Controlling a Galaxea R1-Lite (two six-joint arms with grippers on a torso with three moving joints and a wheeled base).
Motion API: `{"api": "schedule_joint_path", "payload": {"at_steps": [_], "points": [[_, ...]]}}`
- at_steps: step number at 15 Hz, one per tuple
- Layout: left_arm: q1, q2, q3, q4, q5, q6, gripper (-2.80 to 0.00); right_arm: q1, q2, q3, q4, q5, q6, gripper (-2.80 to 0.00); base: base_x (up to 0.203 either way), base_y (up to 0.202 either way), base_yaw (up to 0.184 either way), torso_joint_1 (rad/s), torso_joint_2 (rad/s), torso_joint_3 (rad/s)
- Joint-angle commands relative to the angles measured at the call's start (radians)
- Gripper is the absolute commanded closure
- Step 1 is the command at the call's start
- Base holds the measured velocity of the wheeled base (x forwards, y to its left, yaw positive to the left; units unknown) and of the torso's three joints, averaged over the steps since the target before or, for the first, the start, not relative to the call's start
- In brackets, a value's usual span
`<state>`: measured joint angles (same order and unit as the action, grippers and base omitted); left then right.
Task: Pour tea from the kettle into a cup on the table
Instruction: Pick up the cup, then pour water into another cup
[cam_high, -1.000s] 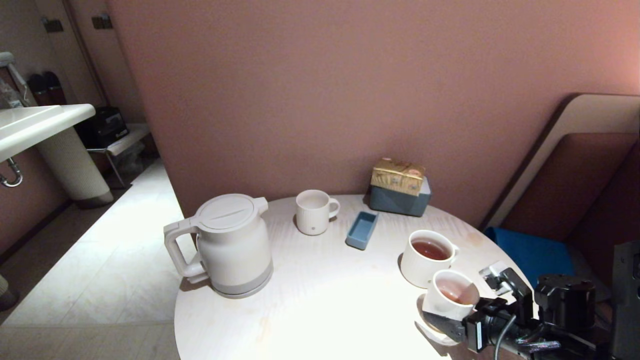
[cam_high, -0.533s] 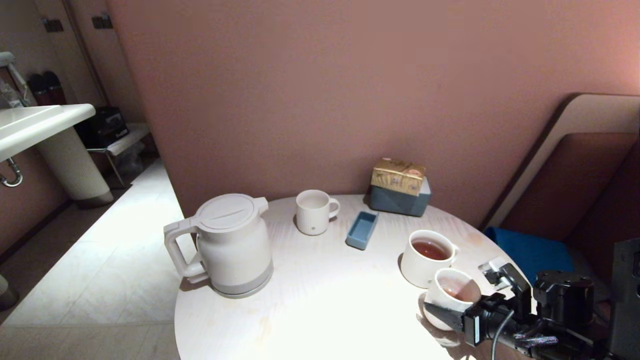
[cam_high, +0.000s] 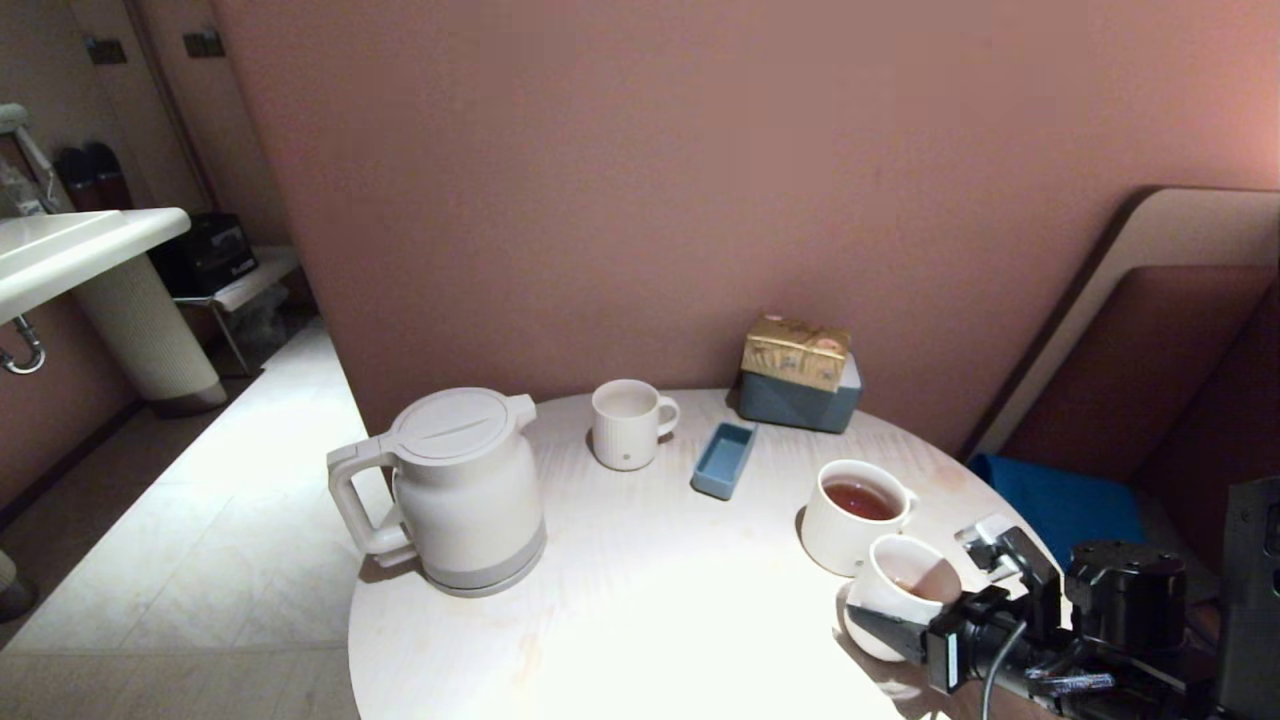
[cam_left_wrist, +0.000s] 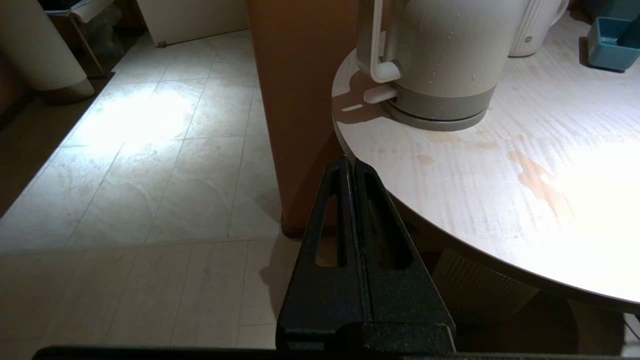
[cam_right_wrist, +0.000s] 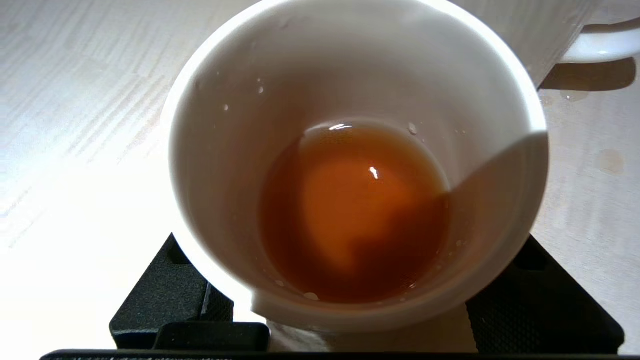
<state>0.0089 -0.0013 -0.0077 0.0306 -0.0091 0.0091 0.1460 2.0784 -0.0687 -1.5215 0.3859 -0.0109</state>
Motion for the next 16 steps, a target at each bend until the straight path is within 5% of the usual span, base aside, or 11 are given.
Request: {"api": "schedule_joint_path", "payload": {"at_steps": [1, 9, 16], "points": [[0.0, 0.001, 0.0, 0.0, 0.0, 0.0, 0.0, 0.009, -0.015, 0.003, -0.049, 0.001, -0.001, 0.0, 0.0, 0.0, 0.0, 0.0, 0.0, 0.0], [0.0, 0.001, 0.0, 0.0, 0.0, 0.0, 0.0, 0.009, -0.166, 0.068, -0.049, -0.113, -0.043, 0.0, 0.0, 0.0, 0.0, 0.0, 0.0, 0.0], [0.0, 0.001, 0.0, 0.0, 0.0, 0.0, 0.0, -0.19, -0.201, 0.068, -0.044, -0.16, -0.159, 0.0, 0.0, 0.0, 0.0, 0.0, 0.0, 0.0]]}}
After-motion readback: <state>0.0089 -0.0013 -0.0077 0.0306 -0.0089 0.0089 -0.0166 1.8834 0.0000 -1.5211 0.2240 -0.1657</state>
